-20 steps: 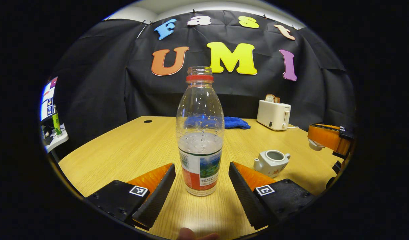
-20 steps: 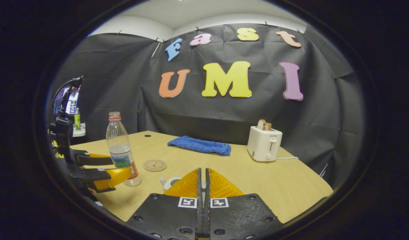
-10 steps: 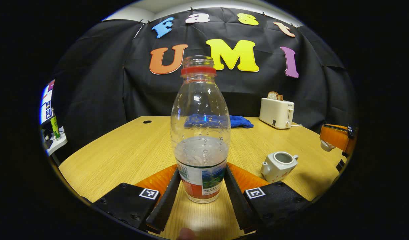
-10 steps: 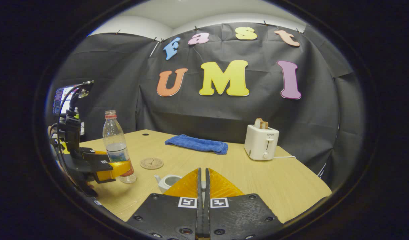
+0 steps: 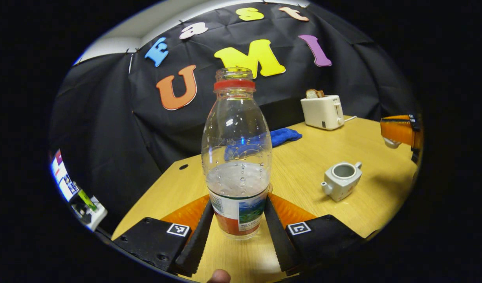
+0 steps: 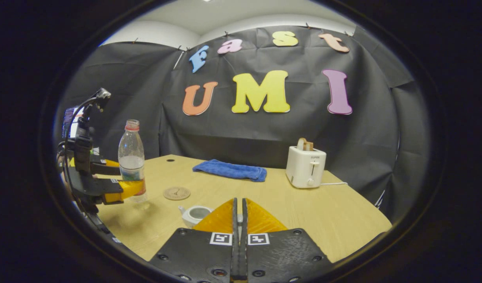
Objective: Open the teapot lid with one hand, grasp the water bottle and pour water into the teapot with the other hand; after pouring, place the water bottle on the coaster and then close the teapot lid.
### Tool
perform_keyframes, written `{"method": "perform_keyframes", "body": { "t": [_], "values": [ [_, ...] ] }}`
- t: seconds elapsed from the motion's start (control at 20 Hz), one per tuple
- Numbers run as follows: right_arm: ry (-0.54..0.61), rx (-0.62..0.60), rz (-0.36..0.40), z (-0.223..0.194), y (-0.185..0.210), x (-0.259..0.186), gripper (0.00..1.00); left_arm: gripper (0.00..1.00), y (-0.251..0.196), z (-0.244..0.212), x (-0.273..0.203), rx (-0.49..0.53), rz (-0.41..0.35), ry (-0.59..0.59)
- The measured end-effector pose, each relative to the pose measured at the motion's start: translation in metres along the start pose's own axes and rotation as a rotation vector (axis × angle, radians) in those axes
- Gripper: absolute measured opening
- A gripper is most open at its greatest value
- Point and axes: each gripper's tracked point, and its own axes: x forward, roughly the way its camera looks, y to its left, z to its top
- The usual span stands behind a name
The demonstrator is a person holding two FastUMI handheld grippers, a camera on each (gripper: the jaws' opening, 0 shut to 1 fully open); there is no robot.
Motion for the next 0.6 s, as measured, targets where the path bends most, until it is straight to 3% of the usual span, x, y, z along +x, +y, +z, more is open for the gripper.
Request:
{"method": "perform_keyframes", "body": {
  "t": [0.2, 0.6],
  "values": [
    [-0.006, 0.019, -0.014, -0.001, -0.012, -0.004, 0.0, 0.75, 0.011, 0.0, 0.001, 0.236, 0.031, 0.018],
    [-0.001, 0.038, -0.039, -0.008, -0.035, -0.009, 0.0, 0.74, 0.021, -0.008, 0.014, 0.603, 0.101, 0.073]
  ]
}}
